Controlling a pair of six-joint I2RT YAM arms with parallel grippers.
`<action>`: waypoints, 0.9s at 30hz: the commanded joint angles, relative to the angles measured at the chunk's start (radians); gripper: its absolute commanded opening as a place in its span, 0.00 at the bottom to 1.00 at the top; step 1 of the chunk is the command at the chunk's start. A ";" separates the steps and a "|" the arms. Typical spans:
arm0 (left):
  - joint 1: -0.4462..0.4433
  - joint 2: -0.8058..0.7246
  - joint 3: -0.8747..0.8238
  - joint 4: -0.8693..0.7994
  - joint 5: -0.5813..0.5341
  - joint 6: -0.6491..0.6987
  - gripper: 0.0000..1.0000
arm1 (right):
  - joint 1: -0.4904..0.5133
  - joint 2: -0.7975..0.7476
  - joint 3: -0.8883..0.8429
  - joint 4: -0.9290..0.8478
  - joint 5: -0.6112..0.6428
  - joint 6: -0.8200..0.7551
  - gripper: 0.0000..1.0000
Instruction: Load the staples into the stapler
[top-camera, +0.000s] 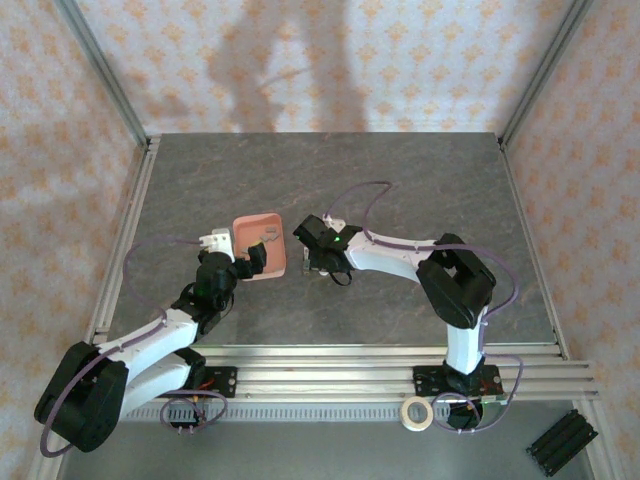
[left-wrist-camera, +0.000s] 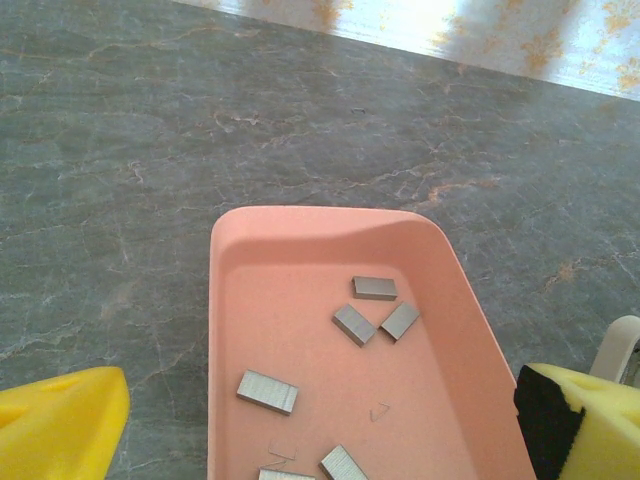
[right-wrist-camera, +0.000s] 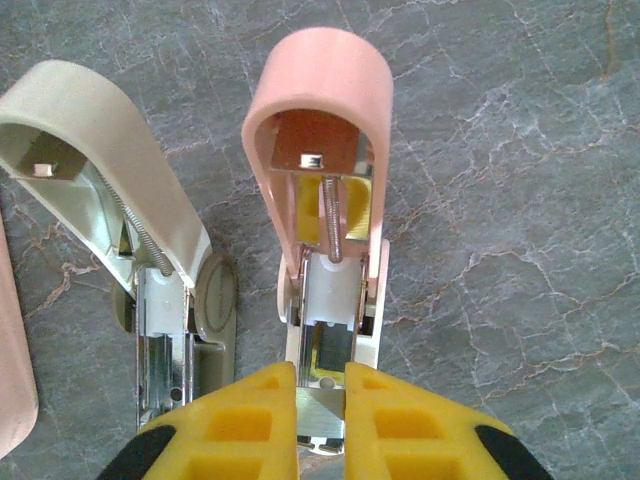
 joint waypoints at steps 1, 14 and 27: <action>0.008 -0.006 -0.002 -0.007 -0.031 0.020 1.00 | -0.007 0.018 0.023 -0.025 0.015 0.004 0.14; 0.008 -0.008 -0.005 -0.010 -0.036 0.024 1.00 | -0.007 0.036 0.021 -0.031 0.002 0.009 0.15; 0.008 -0.016 -0.002 -0.017 -0.032 0.022 1.00 | -0.005 -0.048 0.029 -0.037 0.035 -0.011 0.33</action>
